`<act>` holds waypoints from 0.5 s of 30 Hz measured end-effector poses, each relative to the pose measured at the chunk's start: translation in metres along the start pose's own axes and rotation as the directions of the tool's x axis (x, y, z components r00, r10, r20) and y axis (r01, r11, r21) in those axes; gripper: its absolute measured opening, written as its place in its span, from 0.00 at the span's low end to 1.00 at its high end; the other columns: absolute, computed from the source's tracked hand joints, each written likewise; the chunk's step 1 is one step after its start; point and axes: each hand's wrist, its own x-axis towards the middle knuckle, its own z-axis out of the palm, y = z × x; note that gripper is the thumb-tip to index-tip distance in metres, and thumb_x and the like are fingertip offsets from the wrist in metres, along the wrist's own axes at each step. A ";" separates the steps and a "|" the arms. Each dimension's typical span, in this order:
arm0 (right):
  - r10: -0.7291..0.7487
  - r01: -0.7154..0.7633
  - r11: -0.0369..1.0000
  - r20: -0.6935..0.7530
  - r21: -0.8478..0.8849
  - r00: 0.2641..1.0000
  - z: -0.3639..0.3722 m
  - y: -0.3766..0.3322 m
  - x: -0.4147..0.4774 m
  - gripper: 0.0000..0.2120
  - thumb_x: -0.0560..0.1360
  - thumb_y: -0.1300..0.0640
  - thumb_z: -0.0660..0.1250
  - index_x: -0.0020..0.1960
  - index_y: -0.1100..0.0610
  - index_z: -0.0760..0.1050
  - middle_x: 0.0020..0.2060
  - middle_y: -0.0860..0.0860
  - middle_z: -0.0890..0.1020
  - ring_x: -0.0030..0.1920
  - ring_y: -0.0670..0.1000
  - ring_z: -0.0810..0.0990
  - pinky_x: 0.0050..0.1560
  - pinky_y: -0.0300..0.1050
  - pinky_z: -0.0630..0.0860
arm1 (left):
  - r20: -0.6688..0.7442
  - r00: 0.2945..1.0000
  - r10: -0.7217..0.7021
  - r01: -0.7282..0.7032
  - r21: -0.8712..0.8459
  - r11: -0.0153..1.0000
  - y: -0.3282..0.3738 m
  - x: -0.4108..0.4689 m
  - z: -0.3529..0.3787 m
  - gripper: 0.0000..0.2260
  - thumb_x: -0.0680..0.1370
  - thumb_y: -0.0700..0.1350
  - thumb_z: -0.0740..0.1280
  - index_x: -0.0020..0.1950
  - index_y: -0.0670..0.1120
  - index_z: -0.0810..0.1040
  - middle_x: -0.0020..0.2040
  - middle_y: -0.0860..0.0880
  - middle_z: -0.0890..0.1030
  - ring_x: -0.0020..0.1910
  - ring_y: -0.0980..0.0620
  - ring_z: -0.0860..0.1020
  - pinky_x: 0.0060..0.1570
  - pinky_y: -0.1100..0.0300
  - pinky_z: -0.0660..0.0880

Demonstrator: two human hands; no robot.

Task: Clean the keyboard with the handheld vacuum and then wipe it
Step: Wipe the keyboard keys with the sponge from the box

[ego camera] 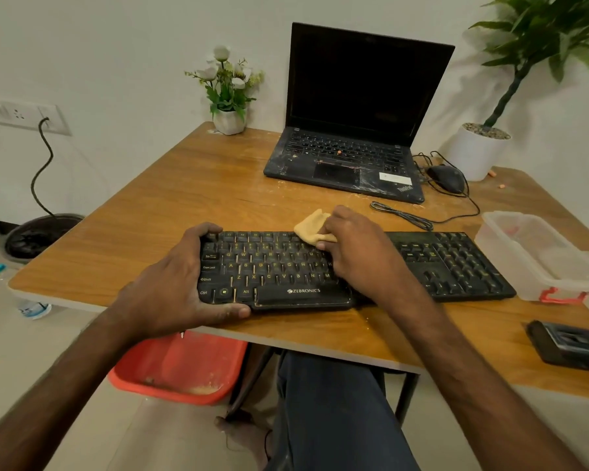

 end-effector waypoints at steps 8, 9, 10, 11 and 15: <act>-0.147 0.148 0.988 0.030 -0.039 0.989 0.000 -0.009 -0.001 0.14 0.79 0.57 0.66 0.64 0.54 0.76 0.57 0.49 0.74 0.54 0.44 0.69 0.56 0.39 0.69 | -0.006 1.000 -0.002 0.002 0.008 1.000 0.000 -0.001 -0.001 0.55 0.55 0.79 0.69 0.74 0.60 0.49 0.60 0.67 0.66 0.56 0.74 0.69 0.52 0.68 0.69; -0.117 0.118 0.991 0.015 -0.064 0.993 -0.002 -0.002 -0.001 0.14 0.79 0.56 0.66 0.65 0.53 0.76 0.57 0.49 0.74 0.53 0.44 0.68 0.56 0.39 0.68 | -0.009 1.000 -0.002 0.002 0.007 1.000 0.000 -0.001 -0.001 0.55 0.55 0.79 0.70 0.73 0.60 0.50 0.59 0.67 0.66 0.57 0.74 0.69 0.52 0.68 0.69; -0.089 0.088 0.994 -0.006 -0.066 0.996 -0.003 0.003 -0.001 0.15 0.79 0.55 0.66 0.65 0.53 0.76 0.57 0.49 0.74 0.53 0.43 0.68 0.55 0.39 0.68 | -0.011 1.000 0.000 0.000 0.006 1.000 0.000 0.000 0.000 0.54 0.55 0.79 0.70 0.73 0.60 0.50 0.59 0.67 0.66 0.57 0.74 0.69 0.53 0.66 0.69; -0.077 0.076 0.996 -0.017 -0.050 0.997 -0.003 0.002 -0.001 0.15 0.79 0.55 0.66 0.65 0.54 0.76 0.57 0.50 0.74 0.52 0.43 0.67 0.54 0.38 0.67 | -0.012 1.000 0.004 -0.004 0.007 1.000 -0.001 0.000 0.000 0.54 0.56 0.79 0.70 0.73 0.60 0.50 0.59 0.67 0.66 0.57 0.74 0.68 0.53 0.66 0.69; -0.172 0.174 0.982 -0.032 0.071 0.985 0.011 -0.031 -0.004 0.13 0.79 0.57 0.67 0.62 0.58 0.78 0.56 0.51 0.76 0.53 0.47 0.72 0.53 0.40 0.69 | -0.007 1.000 -0.002 0.002 0.016 1.000 0.000 0.000 0.000 0.55 0.55 0.79 0.69 0.74 0.60 0.50 0.62 0.64 0.66 0.56 0.73 0.68 0.52 0.68 0.68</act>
